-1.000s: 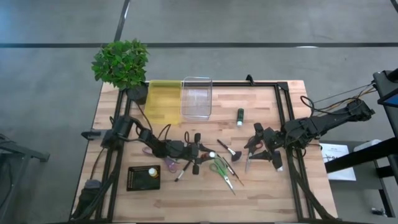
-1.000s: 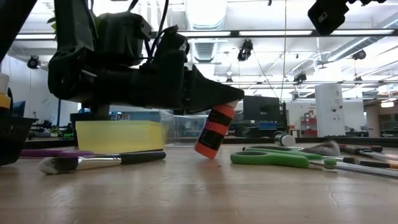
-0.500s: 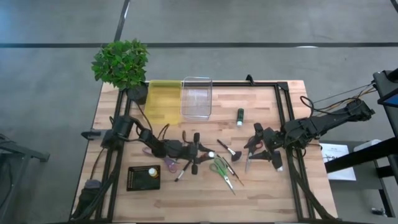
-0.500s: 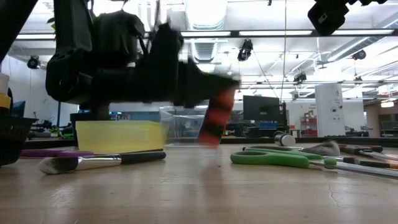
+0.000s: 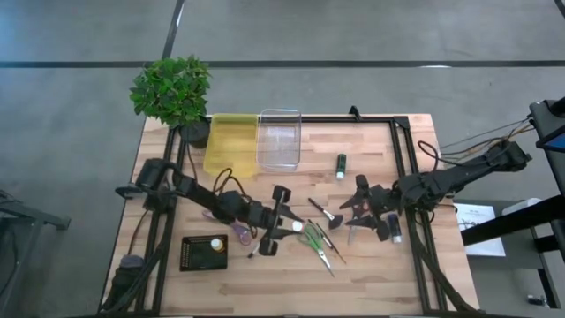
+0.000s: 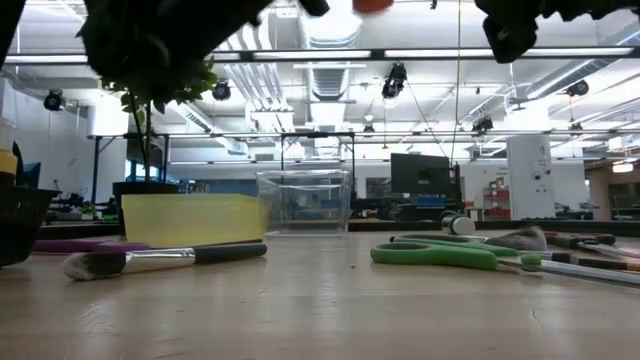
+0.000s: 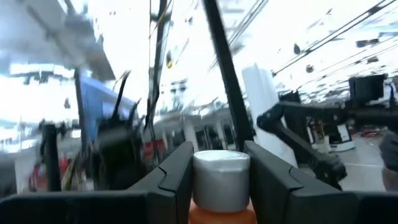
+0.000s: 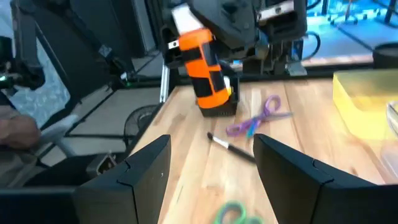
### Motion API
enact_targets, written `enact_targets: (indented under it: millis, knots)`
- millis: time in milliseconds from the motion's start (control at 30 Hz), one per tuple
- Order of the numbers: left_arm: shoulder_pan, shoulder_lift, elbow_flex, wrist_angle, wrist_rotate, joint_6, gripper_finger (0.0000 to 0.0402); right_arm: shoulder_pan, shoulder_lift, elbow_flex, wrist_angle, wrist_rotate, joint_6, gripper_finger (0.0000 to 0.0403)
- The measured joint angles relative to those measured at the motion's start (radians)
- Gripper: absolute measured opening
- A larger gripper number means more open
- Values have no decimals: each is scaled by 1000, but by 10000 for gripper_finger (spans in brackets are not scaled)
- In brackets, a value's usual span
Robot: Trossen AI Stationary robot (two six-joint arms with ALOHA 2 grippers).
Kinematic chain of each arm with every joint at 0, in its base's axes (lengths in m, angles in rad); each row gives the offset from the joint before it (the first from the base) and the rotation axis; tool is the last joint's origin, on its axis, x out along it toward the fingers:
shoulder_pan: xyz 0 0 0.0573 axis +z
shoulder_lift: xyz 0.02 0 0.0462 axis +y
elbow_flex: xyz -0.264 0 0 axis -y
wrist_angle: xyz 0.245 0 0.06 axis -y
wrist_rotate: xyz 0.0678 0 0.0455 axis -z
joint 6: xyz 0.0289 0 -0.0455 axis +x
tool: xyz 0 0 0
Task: Pick & Place Paint Supplies
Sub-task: Put the orange paint bottle into the black bin
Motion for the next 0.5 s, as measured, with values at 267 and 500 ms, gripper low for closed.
enact_targets:
  millis: [267,500]
  knots:
    - [0,-1,145,-182,61,84,117,0,173,2,183,-8,-24,228]
    - [0,-1,185,-231,87,102,117,0,303,48,280,-95,-83,228]
